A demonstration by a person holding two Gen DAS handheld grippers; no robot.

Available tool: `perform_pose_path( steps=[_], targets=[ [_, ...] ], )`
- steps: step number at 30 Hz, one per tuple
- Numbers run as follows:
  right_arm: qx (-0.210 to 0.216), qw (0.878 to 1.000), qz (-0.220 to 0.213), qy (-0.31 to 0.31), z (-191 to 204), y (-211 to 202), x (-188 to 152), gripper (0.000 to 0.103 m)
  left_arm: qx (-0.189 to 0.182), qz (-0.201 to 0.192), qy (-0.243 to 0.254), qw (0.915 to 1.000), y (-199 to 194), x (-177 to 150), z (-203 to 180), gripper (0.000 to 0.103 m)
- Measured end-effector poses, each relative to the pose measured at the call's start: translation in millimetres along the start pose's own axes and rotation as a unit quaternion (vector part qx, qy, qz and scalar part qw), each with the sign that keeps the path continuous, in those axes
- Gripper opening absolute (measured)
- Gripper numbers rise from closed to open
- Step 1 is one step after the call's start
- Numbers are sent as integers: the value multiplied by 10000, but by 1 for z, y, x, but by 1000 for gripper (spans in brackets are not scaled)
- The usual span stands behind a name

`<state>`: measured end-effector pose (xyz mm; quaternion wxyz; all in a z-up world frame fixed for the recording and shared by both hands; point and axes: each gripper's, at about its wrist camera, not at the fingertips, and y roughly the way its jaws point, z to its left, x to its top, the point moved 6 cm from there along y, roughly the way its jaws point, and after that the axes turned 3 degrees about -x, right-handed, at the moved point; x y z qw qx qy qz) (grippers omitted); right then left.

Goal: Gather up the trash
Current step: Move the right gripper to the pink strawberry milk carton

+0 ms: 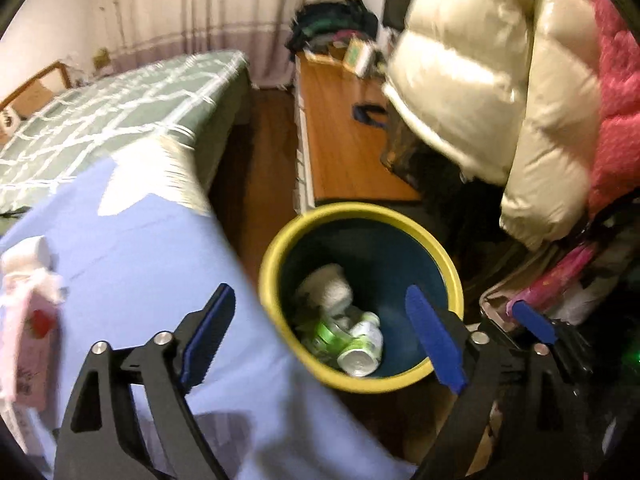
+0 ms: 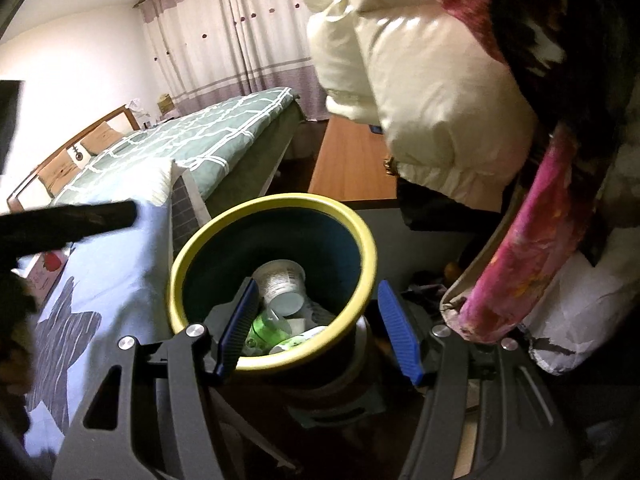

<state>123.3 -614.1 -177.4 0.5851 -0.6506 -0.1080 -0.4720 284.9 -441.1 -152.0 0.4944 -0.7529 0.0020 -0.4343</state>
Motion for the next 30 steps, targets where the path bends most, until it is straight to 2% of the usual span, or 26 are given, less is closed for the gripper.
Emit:
perform_pose_path(
  steps=[6, 11, 13, 17, 21, 27, 30],
  targets=[
    [167, 9997, -18, -186, 26, -6, 2, 60, 464, -512, -435, 9967, -73, -22, 68, 91],
    [346, 9984, -52, -446, 66, -11, 6, 61, 1051, -753, -907, 9874, -124, -53, 144, 92],
    [445, 9973, -62, -582, 89, -14, 6, 61, 1352, -878, -1137, 9804, -146, -66, 179, 93],
    [707, 9942, -15, -804, 140, -18, 5, 66, 1690, -1085, -1692, 9649, -182, -90, 244, 93],
    [1058, 9891, 30, -1021, 202, -23, -1, 68, 2197, -1288, -2089, 9442, -216, -120, 305, 93],
    [1643, 9763, 178, -1401, 296, -27, -20, 68, 2760, -1439, -2637, 9130, -239, -162, 376, 93],
    [1884, 9707, 228, -1474, 337, -31, -27, 68, 2842, -1449, -2854, 9038, -240, -176, 395, 93]
  ],
)
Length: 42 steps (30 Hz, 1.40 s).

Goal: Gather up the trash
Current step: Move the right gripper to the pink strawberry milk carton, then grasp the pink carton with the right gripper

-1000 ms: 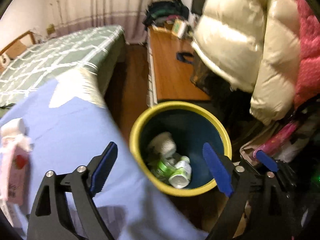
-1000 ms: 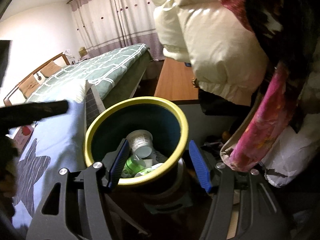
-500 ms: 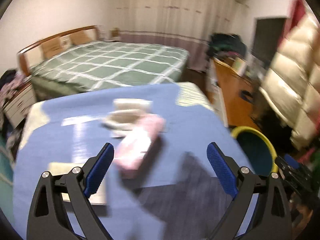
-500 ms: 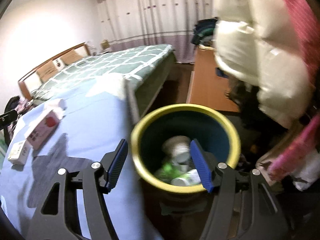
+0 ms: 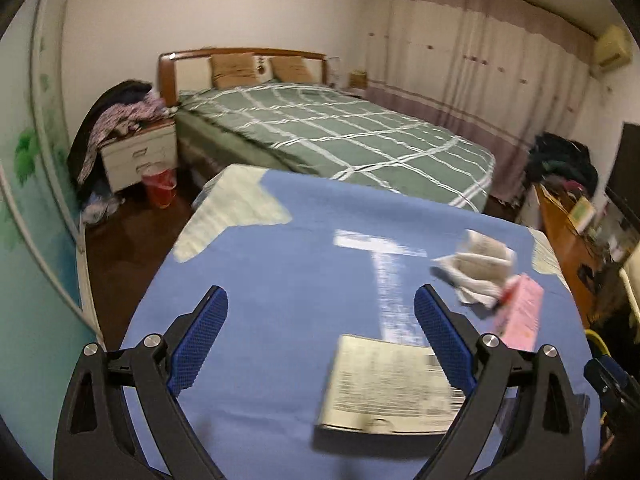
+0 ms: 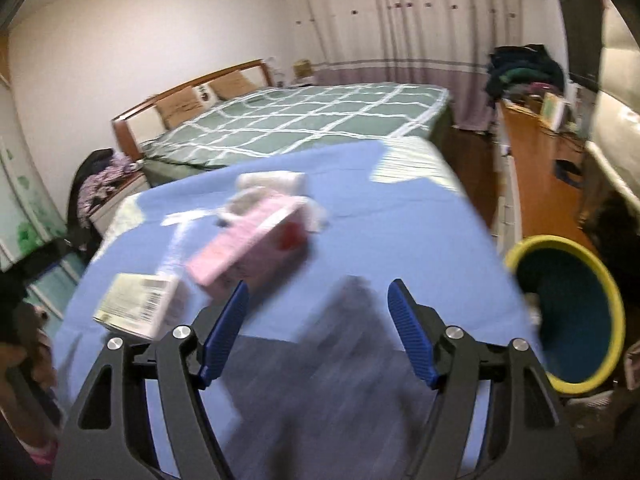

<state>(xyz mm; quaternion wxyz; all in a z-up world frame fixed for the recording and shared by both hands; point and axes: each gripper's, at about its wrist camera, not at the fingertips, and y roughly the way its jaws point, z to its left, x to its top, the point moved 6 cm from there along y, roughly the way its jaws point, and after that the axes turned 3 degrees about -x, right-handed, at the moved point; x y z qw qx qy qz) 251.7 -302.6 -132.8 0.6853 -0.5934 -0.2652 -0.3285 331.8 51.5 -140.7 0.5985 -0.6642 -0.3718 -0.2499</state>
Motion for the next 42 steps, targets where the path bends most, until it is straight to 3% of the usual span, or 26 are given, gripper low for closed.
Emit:
perform_pose_path(
  steps=[7, 14, 19, 28, 31, 33, 35, 42],
  targets=[
    [228, 9994, 237, -85, 61, 33, 7, 68, -22, 160, -304, 9994, 17, -11, 20, 93],
    [-53, 9994, 355, 30, 83, 61, 12, 75, 121, 72, -387, 9992, 15, -13, 20, 93],
    [-379, 9979, 523, 34, 81, 81, 8, 75, 80, 124, -308, 9994, 15, -16, 12, 93],
    [-633, 9971, 360, 233, 33, 68, 6, 70, -17, 208, -185, 9996, 18, -22, 0, 94],
    [-501, 9976, 440, 177, 38, 76, 5, 65, -5, 194, -89, 9998, 17, -23, -5, 94],
    [-461, 9977, 486, 96, 43, 82, 4, 48, 10, 204, -67, 9998, 18, -24, -6, 94],
    [-488, 9975, 507, 90, 42, 83, 2, 38, -5, 225, -82, 9997, 19, -25, -6, 94],
    [-300, 9992, 252, 93, 35, 52, 6, 37, -51, 250, -51, 9997, 18, -27, -9, 94]
  ],
)
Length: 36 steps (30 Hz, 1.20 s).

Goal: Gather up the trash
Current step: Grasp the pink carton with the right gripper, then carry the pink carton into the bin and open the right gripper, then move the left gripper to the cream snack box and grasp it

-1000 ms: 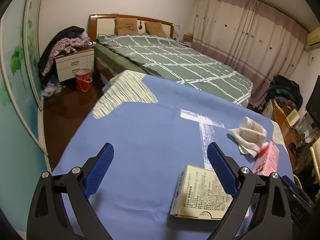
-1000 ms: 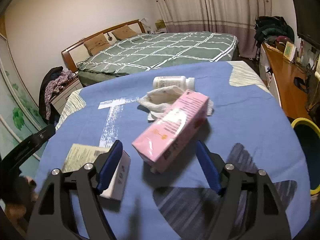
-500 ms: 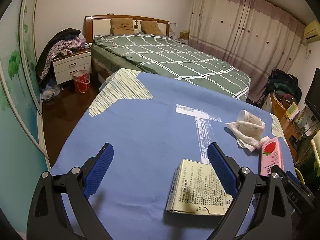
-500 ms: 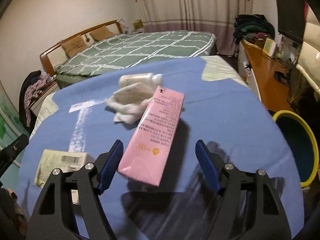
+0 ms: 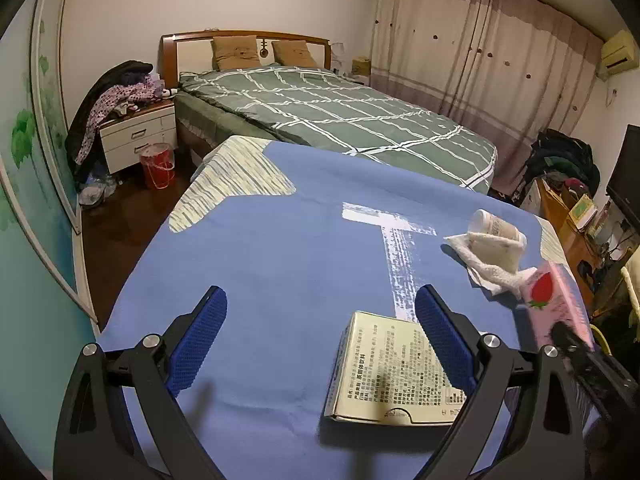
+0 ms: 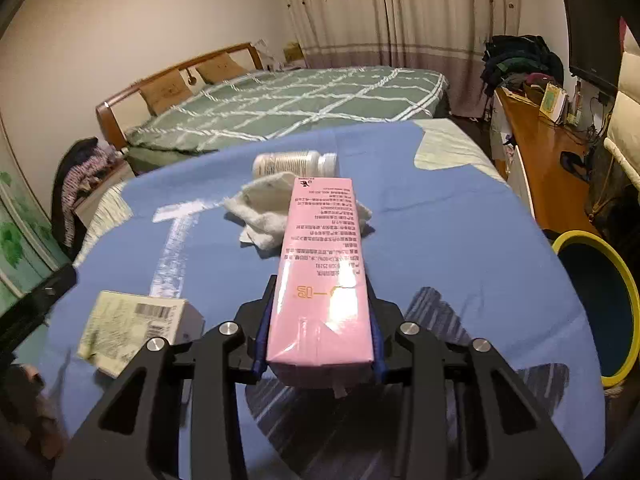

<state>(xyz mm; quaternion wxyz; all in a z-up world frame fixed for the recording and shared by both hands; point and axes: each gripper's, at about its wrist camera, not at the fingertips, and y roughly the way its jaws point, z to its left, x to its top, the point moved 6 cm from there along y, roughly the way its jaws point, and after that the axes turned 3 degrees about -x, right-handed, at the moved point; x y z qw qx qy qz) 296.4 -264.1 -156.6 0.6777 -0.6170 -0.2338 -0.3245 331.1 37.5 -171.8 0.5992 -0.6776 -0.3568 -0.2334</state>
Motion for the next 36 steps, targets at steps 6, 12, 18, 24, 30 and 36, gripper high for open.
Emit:
perform_pose_path(
  steps=[6, 12, 18, 24, 30, 36],
  targets=[
    [-26, 9995, -269, 159, -34, -32, -5, 36, -32, 28, 42, 10000, 1, -1, -3, 94],
    [-698, 9934, -497, 765, -113, -45, 3, 37, -54, 21, 96, 9999, 0, -2, -6, 94],
    [-1773, 9732, -605, 1333, -200, -49, 12, 37, -123, 38, 174, 9998, 0, -3, -11, 94],
    [-2241, 9576, -363, 1776, -250, -38, 3, 38, -225, 92, 411, 9989, 1, -8, -25, 94],
    [-2308, 9537, -360, 1895, -260, -31, -5, 55, -239, 149, 636, 9976, 2, -12, -35, 94],
    [-2172, 9573, -425, 1860, -254, -31, -4, 61, 39, 265, 526, 9983, -15, -19, -15, 94]
  ],
)
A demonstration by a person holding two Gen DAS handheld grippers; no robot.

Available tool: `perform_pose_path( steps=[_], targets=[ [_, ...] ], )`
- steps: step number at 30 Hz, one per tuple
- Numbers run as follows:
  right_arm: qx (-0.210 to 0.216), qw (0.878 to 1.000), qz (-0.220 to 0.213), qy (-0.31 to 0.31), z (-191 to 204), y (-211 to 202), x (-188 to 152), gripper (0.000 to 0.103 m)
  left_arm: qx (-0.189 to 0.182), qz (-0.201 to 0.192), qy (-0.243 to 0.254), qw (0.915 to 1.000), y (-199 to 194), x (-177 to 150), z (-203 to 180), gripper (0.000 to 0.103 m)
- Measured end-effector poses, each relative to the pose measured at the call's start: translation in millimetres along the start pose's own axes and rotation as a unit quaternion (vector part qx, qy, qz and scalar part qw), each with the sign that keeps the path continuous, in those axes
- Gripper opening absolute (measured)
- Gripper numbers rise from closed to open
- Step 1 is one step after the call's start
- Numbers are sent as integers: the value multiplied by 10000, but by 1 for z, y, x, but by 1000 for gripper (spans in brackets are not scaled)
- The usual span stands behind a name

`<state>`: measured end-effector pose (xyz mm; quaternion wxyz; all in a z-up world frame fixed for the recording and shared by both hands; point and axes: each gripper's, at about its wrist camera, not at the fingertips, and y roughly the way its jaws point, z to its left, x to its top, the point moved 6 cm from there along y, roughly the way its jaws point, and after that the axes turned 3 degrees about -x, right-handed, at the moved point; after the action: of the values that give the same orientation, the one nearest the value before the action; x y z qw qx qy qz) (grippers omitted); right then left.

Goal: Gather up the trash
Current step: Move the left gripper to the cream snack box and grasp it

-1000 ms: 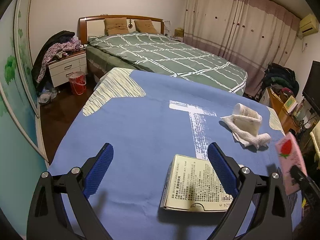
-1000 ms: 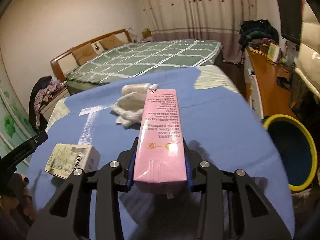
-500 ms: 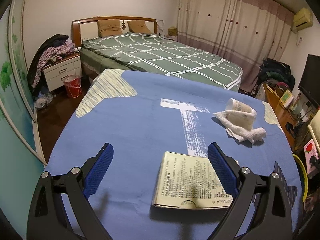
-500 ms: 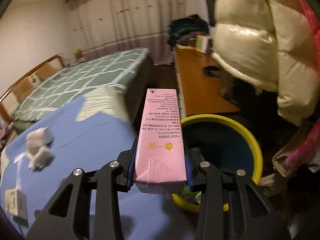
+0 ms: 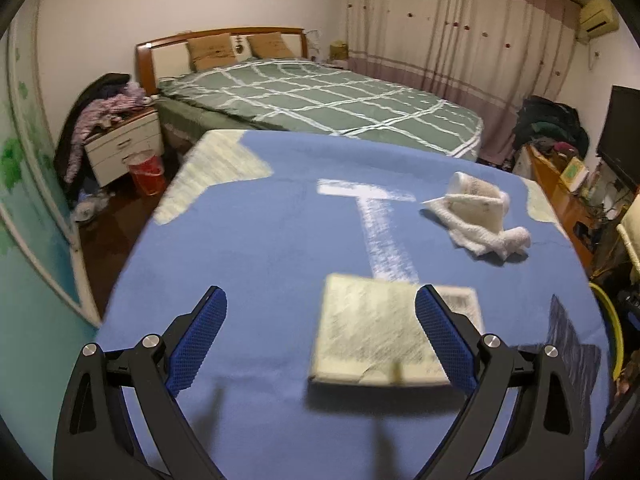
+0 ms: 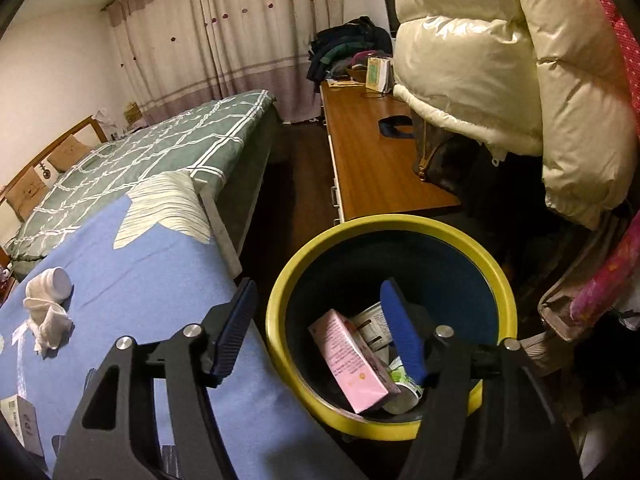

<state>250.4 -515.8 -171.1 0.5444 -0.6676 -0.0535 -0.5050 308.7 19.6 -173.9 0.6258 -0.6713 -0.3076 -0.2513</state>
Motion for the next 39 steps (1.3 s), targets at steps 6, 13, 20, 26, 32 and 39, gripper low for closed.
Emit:
perform_pose_path(
  steps=[6, 13, 20, 26, 32, 39],
  targets=[
    [260, 9997, 18, -40, 8, -5, -2, 62, 611, 254, -169, 9977, -24, -36, 44, 94],
    [377, 9993, 0, -51, 12, -10, -3, 63, 541, 754, -276, 9953, -15, -55, 58, 94],
    [446, 9990, 5, 5, 12, -10, -2, 65, 278, 933, 134, 9952, -1, -50, 19, 94],
    [578, 9983, 18, 9, 14, -11, -1, 67, 441, 1210, 134, 9916, 29, -38, 24, 94],
    [701, 9975, 39, -20, 18, -12, -3, 68, 530, 1413, 80, 9885, 67, -13, 30, 94],
    [780, 9969, 50, -49, 19, -14, -5, 68, 576, 1130, 277, 9915, 118, 42, 3, 93]
  ],
)
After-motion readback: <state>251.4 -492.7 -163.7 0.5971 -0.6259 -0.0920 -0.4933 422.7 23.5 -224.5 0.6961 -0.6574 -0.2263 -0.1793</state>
